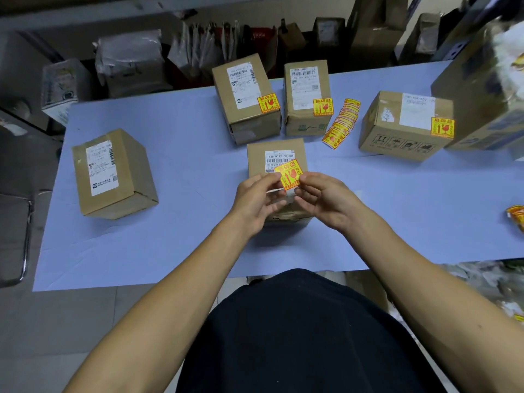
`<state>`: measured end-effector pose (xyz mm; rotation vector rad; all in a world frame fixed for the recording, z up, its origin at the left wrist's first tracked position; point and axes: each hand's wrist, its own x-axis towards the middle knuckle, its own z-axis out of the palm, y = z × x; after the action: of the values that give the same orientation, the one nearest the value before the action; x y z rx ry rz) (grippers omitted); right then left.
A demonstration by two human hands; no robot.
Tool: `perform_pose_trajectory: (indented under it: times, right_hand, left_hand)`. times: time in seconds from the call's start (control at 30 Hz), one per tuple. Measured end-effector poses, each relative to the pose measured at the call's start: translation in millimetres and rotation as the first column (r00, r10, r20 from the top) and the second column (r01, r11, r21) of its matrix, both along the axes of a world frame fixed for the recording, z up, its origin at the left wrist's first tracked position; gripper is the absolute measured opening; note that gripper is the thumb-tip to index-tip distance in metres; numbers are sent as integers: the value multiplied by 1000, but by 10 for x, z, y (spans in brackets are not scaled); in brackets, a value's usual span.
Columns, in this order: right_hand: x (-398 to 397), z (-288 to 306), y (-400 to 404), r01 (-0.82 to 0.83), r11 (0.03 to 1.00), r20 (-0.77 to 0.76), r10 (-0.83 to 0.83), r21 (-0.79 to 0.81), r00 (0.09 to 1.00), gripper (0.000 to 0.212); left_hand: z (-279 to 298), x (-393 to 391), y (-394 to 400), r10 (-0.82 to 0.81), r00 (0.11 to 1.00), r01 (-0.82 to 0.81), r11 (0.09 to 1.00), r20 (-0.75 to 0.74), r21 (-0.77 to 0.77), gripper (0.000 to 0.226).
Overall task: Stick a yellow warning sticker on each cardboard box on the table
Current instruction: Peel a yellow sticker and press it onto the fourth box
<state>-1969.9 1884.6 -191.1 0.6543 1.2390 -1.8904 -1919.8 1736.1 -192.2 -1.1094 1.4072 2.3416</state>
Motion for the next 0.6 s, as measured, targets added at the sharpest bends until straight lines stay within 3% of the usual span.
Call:
perform_pose_trajectory:
  times: [0.1, 0.17, 0.27, 0.4, 0.6]
  right_hand:
    - [17, -4, 42, -62, 993, -71, 69, 100, 995, 2]
    - [24, -20, 74, -114, 962, -152, 155, 249, 976, 14]
    - [9, -24, 158, -99, 927, -228, 191, 361, 955, 32]
    - [-13, 18, 247, -121, 933, -301, 229, 339, 926, 11]
    - [27, -41, 285, -122, 904, -325, 270, 411, 906, 12]
  left_hand:
    - [10, -26, 30, -35, 998, 23, 980, -58, -196, 14]
    - [11, -38, 62, -81, 992, 47, 946, -93, -320, 19]
    - [22, -37, 103, -127, 984, 85, 949, -123, -303, 21]
    - [-10, -15, 96, -244, 967, 208, 926, -79, -316, 17]
    - [-112, 12, 81, -259, 965, 257, 911, 38, -323, 12]
